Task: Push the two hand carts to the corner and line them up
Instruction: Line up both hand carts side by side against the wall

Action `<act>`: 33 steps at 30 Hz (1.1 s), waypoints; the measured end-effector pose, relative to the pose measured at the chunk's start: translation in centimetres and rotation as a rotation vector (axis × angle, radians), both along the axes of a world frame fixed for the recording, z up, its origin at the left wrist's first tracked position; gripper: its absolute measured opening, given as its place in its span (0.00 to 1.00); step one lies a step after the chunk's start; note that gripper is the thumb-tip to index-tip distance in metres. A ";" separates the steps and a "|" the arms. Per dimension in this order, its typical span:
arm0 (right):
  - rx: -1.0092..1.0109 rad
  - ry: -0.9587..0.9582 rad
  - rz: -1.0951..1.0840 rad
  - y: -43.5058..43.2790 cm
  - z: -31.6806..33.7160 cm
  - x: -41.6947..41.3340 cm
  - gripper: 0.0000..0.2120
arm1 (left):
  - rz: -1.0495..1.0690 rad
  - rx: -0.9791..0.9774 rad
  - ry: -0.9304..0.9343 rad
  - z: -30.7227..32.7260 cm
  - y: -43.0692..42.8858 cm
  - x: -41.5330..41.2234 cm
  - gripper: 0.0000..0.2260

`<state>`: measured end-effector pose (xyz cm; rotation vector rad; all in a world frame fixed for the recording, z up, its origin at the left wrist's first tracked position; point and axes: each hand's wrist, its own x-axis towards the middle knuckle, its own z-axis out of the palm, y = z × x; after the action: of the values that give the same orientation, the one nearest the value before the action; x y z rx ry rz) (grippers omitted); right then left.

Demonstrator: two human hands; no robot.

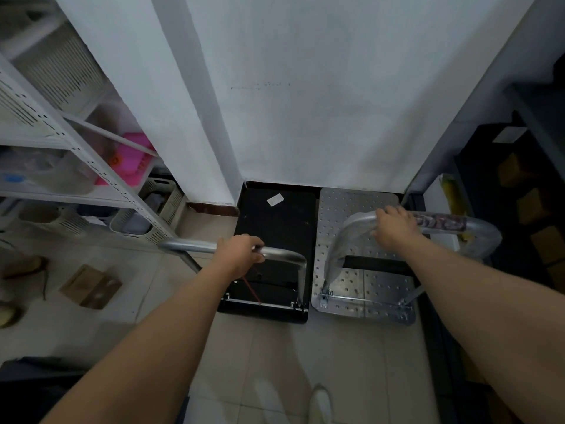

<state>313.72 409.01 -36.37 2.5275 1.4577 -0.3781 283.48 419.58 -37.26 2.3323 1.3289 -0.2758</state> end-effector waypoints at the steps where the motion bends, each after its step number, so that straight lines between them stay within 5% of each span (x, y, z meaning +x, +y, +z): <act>1: 0.004 0.012 0.001 -0.1 -0.3 0.0 0.23 | 0.004 0.002 -0.004 0.0 0.0 0.2 0.08; 5: 0.041 -0.003 0.009 -0.6 -0.6 -0.1 0.20 | 0.005 0.012 -0.002 -0.2 0.5 0.7 0.02; 23: -0.105 -0.032 -0.013 -3.5 -0.5 -2.5 0.15 | 0.024 0.020 0.004 0.2 -0.1 1.9 0.08; 33: -0.090 -0.023 -0.027 -5.2 -0.4 -3.6 0.15 | -0.008 0.051 0.056 0.4 -0.8 1.9 0.03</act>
<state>310.16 403.79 -36.74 2.4747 1.3674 -0.4090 285.38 418.77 -36.87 2.3886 1.3689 -0.3156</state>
